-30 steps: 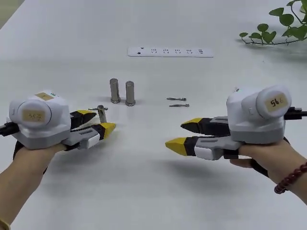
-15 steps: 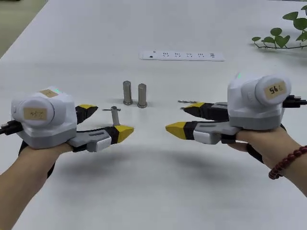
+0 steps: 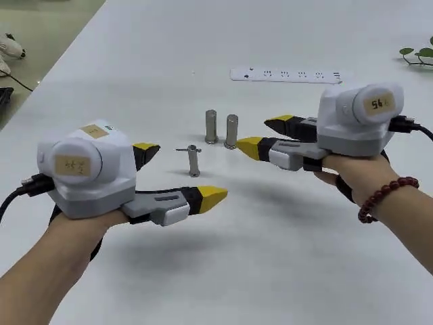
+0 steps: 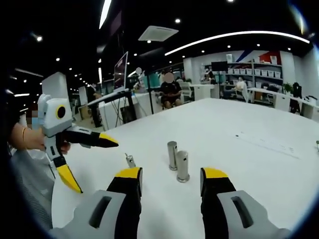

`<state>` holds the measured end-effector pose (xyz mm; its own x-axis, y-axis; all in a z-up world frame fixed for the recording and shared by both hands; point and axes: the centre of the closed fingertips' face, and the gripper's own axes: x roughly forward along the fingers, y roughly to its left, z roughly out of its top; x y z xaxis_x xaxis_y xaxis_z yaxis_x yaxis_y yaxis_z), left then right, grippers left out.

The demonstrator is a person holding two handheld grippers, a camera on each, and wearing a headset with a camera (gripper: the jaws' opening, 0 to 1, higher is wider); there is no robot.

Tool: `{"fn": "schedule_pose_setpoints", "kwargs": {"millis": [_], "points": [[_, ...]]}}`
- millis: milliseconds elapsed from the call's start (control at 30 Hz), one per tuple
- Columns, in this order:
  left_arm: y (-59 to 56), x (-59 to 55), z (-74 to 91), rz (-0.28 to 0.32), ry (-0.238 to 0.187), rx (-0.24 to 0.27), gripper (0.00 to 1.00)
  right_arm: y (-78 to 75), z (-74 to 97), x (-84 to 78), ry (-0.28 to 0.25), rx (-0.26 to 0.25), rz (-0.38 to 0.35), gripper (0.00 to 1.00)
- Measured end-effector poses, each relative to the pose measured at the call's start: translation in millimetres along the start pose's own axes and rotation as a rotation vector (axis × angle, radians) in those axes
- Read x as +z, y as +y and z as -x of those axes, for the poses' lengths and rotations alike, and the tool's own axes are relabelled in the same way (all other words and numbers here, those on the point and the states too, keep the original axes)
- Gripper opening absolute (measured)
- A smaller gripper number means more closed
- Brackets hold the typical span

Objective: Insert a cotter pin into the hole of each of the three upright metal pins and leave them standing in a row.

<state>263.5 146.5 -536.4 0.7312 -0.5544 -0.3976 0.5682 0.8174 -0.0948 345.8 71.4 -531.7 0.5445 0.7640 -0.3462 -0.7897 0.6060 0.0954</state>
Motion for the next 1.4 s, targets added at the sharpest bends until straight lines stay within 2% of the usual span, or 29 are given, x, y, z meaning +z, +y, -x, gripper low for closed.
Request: {"fn": "schedule_pose_setpoints", "kwargs": {"millis": [100, 200, 367, 433, 533, 700, 1033, 1167, 1233, 1400], "points": [[-1.3, 0.9, 3.5, -0.007, -0.007, 0.019, 0.9, -12.2, -13.7, 0.2, -0.024, -0.018, -0.004, 0.42], [-2.4, 1.6, 6.9, -0.016, -0.02, 0.027, 0.93, -15.4, -22.0, 1.5, -0.037, -0.029, -0.005, 0.42], [2.9, 0.6, 11.8, -0.037, -0.016, 0.05, 0.99, -26.7, -39.3, -2.9, -0.049, -0.034, -0.02, 0.39], [4.0, 2.0, 15.2, -0.032, -0.026, 0.053, 0.99, -21.5, -41.8, -1.3, -0.056, -0.033, -0.015, 0.38], [5.0, 4.0, 18.5, -0.029, -0.041, 0.057, 0.99, -24.4, -45.9, -1.0, -0.067, -0.035, -0.023, 0.35], [9.1, 1.8, 24.3, -0.025, -0.036, 0.083, 0.99, -26.1, -56.0, -0.4, -0.079, -0.051, -0.015, 0.32], [16.2, -9.6, 28.2, -0.015, -0.01, 0.1, 0.99, -23.7, -65.4, -4.6, -0.074, -0.055, -0.04, 0.18], [17.2, -12.5, 28.9, -0.017, -0.001, 0.105, 0.98, -24.8, -71.2, -5.5, -0.077, -0.045, -0.042, 0.15], [17.0, -13.2, 29.0, -0.016, 0.001, 0.105, 0.98, -20.1, -72.8, -5.1, -0.079, -0.025, -0.042, 0.11], [16.5, -14.3, 29.5, -0.014, 0.006, 0.105, 0.98, -21.5, -71.0, -4.5, -0.079, -0.032, -0.048, 0.11]]}}
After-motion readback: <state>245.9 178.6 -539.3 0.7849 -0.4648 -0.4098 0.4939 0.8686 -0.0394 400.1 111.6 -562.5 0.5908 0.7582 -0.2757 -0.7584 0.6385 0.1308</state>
